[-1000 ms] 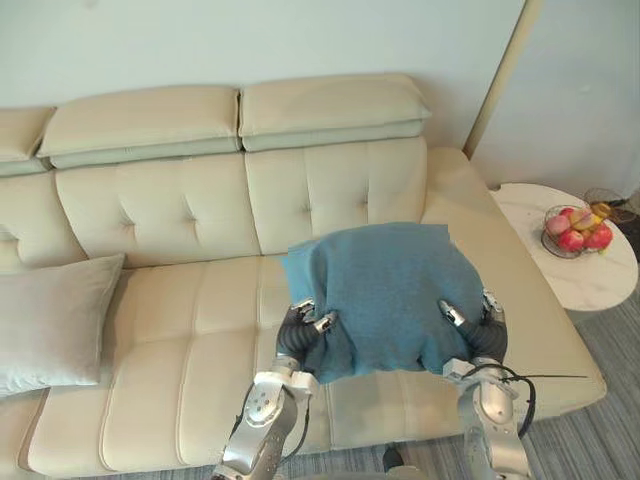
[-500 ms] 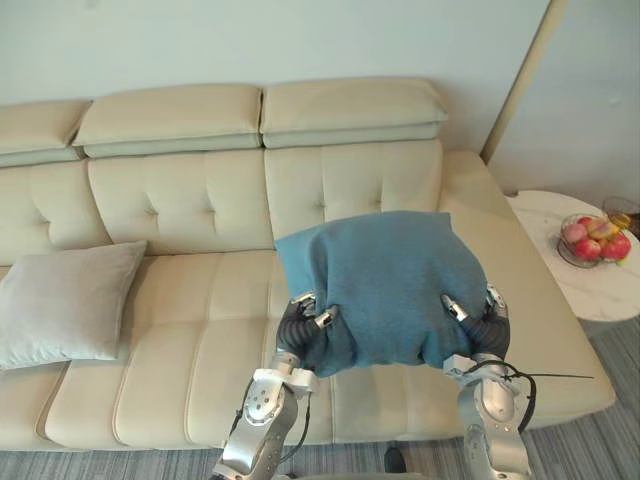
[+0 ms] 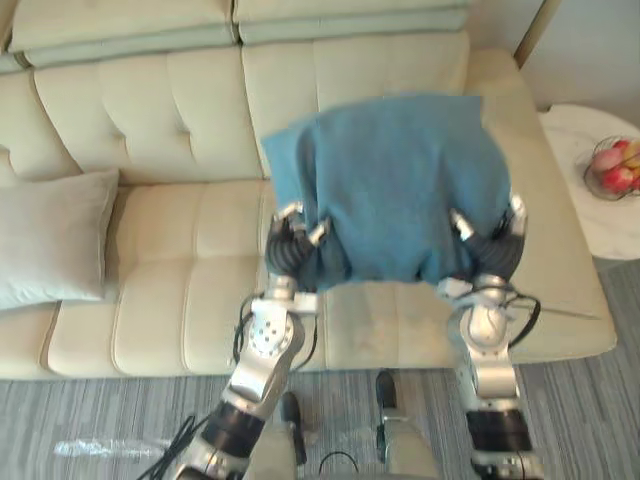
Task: Pick up cushions and gather them together orderly.
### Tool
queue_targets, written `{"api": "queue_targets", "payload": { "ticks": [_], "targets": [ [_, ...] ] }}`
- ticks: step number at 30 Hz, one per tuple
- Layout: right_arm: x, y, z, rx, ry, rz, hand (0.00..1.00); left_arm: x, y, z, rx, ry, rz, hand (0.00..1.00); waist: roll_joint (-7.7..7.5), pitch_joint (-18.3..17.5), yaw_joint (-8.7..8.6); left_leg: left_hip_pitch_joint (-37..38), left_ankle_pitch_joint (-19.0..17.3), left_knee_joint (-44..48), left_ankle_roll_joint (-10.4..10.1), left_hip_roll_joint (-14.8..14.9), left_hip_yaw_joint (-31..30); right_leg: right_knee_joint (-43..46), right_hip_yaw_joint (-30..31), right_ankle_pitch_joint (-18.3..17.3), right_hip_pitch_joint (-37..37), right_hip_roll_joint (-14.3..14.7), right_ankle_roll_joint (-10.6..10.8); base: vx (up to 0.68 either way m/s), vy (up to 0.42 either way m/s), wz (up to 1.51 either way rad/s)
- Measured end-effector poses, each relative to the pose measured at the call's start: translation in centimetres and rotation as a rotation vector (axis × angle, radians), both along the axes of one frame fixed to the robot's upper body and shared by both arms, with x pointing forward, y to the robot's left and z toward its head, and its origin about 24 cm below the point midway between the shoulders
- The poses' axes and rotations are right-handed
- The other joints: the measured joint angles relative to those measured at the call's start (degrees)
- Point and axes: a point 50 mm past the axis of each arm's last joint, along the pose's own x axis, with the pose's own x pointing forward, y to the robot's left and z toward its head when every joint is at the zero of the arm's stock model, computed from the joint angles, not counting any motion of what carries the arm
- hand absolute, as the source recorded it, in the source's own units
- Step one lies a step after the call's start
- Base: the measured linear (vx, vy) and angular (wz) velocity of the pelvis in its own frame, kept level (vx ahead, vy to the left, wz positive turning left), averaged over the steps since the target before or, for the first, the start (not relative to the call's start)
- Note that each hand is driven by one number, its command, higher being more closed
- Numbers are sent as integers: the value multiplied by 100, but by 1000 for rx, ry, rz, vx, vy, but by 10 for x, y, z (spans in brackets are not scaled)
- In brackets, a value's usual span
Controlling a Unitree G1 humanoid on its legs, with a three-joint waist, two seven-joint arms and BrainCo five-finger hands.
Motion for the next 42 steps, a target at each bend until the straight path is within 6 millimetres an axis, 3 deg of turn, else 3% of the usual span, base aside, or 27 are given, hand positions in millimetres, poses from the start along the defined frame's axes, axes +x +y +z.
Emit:
{"api": "queue_targets", "payload": {
  "ticks": [6, 7, 8, 9, 13, 15, 20, 24, 28, 32, 34, 38, 40, 42],
  "targets": [
    [42, 7, 122, 10, -277, -83, 100, 42, -4, 121, -4, -317, 140, 100, 4, 444, 2, -789, 579, -397, -19, -31, -138, -399, -113, 521, -699, -35, -31, -90, -34, 15],
    [47, 10, 143, 13, -304, -88, 100, 46, -3, 142, -16, -350, 170, 100, 5, 663, 8, -814, 698, -543, -28, -41, -156, -548, -112, 656, -722, -35, -38, -80, -20, 9],
    [51, 13, 155, 16, -312, -88, 100, 49, 0, 153, -29, -362, 190, 100, 23, 760, 1, -881, 759, -594, -31, -49, -193, -602, -119, 713, -769, -36, -35, -53, -12, 7],
    [56, 16, 172, 21, -318, -94, 0, 54, 2, 169, -49, -369, 220, 0, 31, 859, -6, -1031, 842, -672, -42, -51, -215, -677, -137, 795, -913, -32, -46, -57, -13, 13],
    [63, 18, 214, 39, -312, -127, 0, 63, 8, 210, -122, -359, 305, 0, 35, 1052, 7, -1645, 1153, -1004, -84, -54, -254, -1082, -248, 1135, -1440, -29, -58, -61, -10, 15],
    [69, 17, 218, 58, -268, -117, 0, 69, 13, 215, -140, -325, 325, 0, 36, 1120, 8, -1883, 1229, -1077, -107, -45, -280, -1171, -282, 1210, -1650, -23, -46, -33, -5, 10],
    [90, 14, 198, 96, -123, -75, 0, 92, 13, 193, -113, -175, 295, 0, 45, 1324, 0, -2183, 1228, -1090, -109, -15, -267, -1188, -332, 1217, -1937, 0, -47, -5, -2, 1],
    [105, 24, 173, 41, -1, -31, 0, 110, 14, 149, -94, -9, 266, 0, 38, 1352, -35, -2279, 1222, -1102, -116, 19, -196, -1189, -309, 1240, -2079, 29, -15, -23, -6, -8],
    [108, 25, 158, 29, 30, 1, 0, 113, 15, 126, -86, 37, 243, 0, 38, 1353, -37, -2240, 1222, -1125, -117, 104, -163, -1188, -327, 1240, -2056, 101, -15, -21, -13, -7],
    [110, 15, 124, 32, 77, 24, 0, 115, 23, 101, -56, 77, 240, 0, 9, 1370, -43, -1908, 1203, -1126, -142, 173, -65, -1173, -305, 1239, -1775, 167, -16, -21, -7, -13],
    [104, 4, 108, 51, 69, 34, 0, 113, 32, 87, -47, 84, 243, 0, 8, 1371, -71, -1722, 1181, -1107, -167, 218, -64, -1141, -304, 1229, -1596, 213, -16, -30, -10, -7],
    [91, -23, 95, 75, 30, 20, 0, 110, 52, 77, -36, 78, 254, 0, -40, 1398, -80, -1507, 1172, -1036, -178, 247, -82, -1121, -307, 1098, -1329, 234, -84, -44, -15, 3],
    [76, -52, 63, 101, 47, -1, 0, 102, 80, 62, -18, 69, 278, 0, -65, 1412, -66, -1139, 1093, -941, -252, 317, -141, -1022, -384, 937, -931, 316, -124, -65, -31, 0],
    [59, -69, 35, 97, 74, -24, 0, 92, 97, 45, 5, 69, 295, 0, -77, 1410, -65, -767, 1042, -941, -266, 359, -169, -863, -428, 774, -624, 360, -160, -20, -9, 0]
  ]
}}
